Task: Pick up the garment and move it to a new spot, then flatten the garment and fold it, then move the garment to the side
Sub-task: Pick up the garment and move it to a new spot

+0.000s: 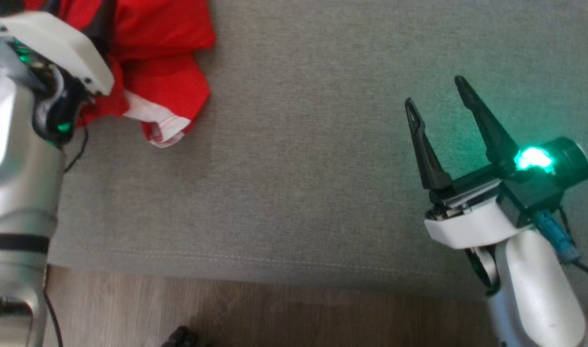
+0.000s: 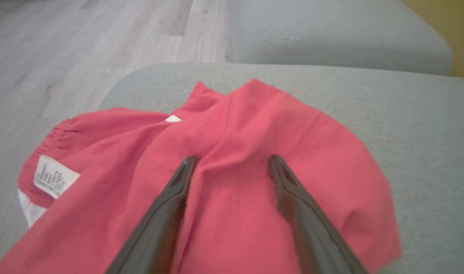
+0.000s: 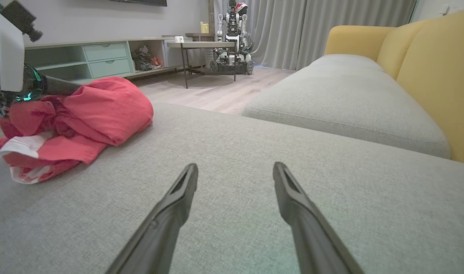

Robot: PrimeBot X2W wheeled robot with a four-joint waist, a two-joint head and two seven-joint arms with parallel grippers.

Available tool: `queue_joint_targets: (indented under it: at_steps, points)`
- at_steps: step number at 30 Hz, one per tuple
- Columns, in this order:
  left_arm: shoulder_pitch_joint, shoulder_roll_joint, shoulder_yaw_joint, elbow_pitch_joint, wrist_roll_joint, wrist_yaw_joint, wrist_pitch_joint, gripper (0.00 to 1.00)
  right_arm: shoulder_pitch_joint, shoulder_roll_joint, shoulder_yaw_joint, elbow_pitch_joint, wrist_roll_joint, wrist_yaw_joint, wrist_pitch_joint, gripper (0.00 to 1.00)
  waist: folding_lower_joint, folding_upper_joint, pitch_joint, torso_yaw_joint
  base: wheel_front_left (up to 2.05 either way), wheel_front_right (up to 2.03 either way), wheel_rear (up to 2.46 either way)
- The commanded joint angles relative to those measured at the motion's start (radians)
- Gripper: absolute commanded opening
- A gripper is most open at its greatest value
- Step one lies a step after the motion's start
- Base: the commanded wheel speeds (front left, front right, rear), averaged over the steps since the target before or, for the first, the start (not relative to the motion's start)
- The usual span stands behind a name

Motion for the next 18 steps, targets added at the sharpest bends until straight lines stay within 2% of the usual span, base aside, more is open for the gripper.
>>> queue_joint_targets:
  at_steps: [1, 7, 8, 9, 10, 18]
  points:
    - [-0.055, 0.063, 0.021, -0.001, -0.008, 0.000, 0.011, 1.00, -0.026, 0.005, 0.029, -0.043, -0.001, 0.000, -0.006, 1.00, -0.0001, 0.0000, 0.023, -0.021, 0.00, 0.00, 0.00]
    - [-0.119, 0.073, -0.015, 0.125, -0.032, 0.000, 0.041, 1.00, -0.041, 0.005, 0.032, -0.047, -0.001, 0.000, -0.006, 1.00, -0.0001, 0.0000, 0.042, -0.039, 0.00, 0.00, 0.00]
    - [-0.125, 0.075, -0.019, 0.141, -0.036, 0.000, 0.037, 0.80, -0.042, 0.005, 0.032, -0.047, -0.001, 0.000, -0.006, 1.00, -0.0001, 0.0000, 0.045, -0.040, 0.00, 0.00, 0.00]
    - [-0.130, 0.076, -0.023, 0.155, -0.041, 0.000, 0.030, 0.24, -0.044, 0.005, 0.032, -0.047, 0.000, 0.000, -0.006, 1.00, -0.0001, 0.0000, 0.046, -0.041, 0.00, 0.00, 0.00]
    - [-0.134, 0.076, -0.027, 0.169, -0.045, 0.000, 0.022, 0.00, -0.045, 0.005, 0.032, -0.047, 0.000, 0.000, -0.006, 1.00, -0.0001, 0.0000, 0.046, -0.042, 0.00, 0.00, 0.00]
    - [-0.142, 0.077, -0.084, 0.203, -0.092, 0.000, -0.060, 0.00, -0.041, 0.005, 0.021, -0.038, -0.004, 0.000, -0.006, 1.00, -0.0001, 0.0000, 0.014, -0.023, 0.00, 0.00, 0.00]
